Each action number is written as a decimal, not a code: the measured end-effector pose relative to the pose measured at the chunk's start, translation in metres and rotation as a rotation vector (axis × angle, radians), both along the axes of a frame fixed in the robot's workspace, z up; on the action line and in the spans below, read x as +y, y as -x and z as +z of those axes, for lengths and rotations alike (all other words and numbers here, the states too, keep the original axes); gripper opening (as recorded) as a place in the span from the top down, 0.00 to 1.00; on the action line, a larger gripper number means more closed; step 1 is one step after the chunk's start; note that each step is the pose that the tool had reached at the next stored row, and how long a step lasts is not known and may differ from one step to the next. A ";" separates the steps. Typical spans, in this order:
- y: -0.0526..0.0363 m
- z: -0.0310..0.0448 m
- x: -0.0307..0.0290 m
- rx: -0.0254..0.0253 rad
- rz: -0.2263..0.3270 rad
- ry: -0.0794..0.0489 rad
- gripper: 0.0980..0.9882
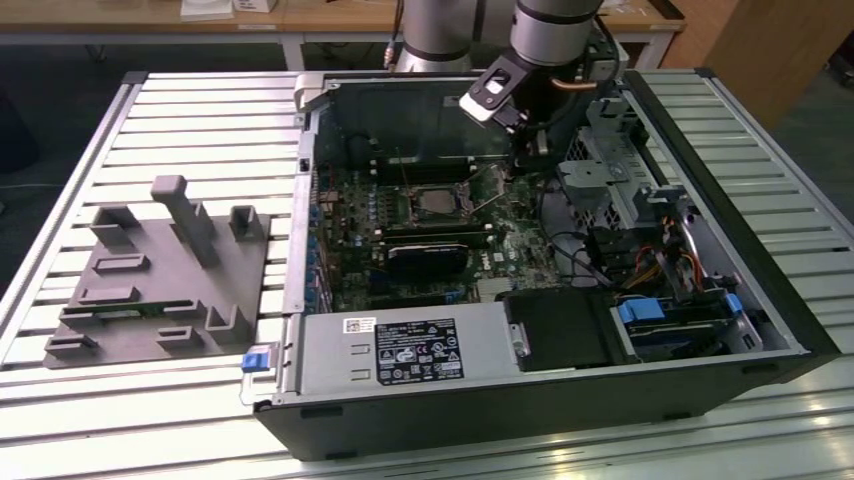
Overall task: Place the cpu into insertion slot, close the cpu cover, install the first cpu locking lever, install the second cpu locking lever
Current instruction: 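Close the cpu cover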
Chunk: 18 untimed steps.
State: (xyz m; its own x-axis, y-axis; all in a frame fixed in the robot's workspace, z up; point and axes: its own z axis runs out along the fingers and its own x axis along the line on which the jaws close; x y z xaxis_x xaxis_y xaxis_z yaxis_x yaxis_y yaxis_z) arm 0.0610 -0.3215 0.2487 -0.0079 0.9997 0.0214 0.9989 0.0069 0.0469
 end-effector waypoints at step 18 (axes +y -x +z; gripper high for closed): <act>0.0001 -0.0158 -0.0001 0.0000 -0.016 0.000 0.99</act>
State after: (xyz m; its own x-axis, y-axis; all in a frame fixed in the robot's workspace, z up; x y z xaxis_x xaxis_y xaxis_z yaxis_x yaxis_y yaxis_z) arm 0.0609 -0.3215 0.2329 0.0083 0.9997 0.0216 0.9989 -0.0093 0.0469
